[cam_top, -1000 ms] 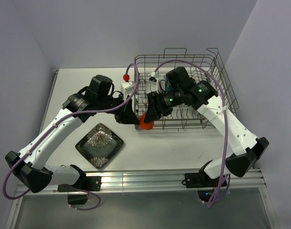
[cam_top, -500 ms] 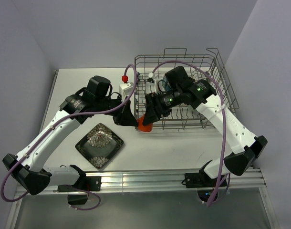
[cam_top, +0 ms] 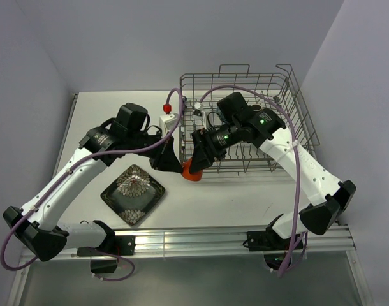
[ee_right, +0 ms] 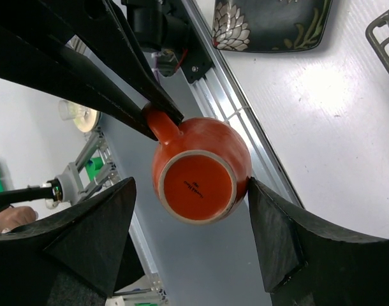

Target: Load the mixed dishes into the dish rack

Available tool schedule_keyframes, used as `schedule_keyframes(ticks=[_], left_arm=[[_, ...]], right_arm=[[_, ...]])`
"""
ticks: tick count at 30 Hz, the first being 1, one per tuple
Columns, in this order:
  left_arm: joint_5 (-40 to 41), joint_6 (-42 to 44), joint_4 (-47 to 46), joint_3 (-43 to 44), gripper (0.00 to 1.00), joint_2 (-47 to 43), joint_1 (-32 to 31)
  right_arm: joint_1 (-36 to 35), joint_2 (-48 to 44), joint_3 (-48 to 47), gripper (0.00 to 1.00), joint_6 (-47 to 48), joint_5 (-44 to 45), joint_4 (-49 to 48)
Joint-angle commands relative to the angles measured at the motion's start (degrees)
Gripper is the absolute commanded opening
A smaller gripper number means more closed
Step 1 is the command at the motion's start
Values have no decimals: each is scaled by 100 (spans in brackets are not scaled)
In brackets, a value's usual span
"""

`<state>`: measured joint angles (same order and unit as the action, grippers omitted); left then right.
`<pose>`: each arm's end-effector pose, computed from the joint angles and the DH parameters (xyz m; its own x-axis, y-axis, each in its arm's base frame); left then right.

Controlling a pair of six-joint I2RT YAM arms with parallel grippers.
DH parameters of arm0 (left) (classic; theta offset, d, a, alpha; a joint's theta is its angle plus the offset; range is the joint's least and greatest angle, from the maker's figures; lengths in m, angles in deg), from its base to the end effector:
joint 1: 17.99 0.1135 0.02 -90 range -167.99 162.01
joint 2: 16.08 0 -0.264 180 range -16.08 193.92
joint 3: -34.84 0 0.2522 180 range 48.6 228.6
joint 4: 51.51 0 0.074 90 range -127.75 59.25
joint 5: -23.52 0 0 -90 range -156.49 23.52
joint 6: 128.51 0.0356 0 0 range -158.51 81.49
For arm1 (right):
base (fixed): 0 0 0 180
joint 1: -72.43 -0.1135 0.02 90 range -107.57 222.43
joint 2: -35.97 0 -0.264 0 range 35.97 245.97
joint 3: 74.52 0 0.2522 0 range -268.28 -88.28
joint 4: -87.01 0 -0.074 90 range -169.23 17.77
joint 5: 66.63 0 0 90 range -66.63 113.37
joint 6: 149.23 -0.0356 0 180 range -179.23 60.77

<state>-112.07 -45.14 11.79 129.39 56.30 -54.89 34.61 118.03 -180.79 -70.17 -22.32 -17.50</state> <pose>0.1832 -0.1693 0.3952 -0.6207 0.3650 -0.6939 0.7840 0.2806 -0.5537 0.2019 0.1890 0.4013 -0.7535 -0.4171 -0.5082 -0.6507 0.3631 0.6669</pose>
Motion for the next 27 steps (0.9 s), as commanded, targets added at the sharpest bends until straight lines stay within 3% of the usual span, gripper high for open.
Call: schedule_keyframes(ticks=[1, 10, 20, 27], left_arm=[[-100, 127, -612, 33, 0, -136, -18], [-161, 92, -665, 33, 0, -171, -18], [-179, 92, -682, 51, 0, -189, -18], [-135, 110, -665, 59, 0, -215, -1]], right_arm=[[-252, -15, -39, 78, -13, -599, -346], [-313, 12, 163, 71, 22, -660, -416], [-331, 108, 233, 71, 13, -809, -557], [-340, 82, 374, 61, 39, -1135, -566]])
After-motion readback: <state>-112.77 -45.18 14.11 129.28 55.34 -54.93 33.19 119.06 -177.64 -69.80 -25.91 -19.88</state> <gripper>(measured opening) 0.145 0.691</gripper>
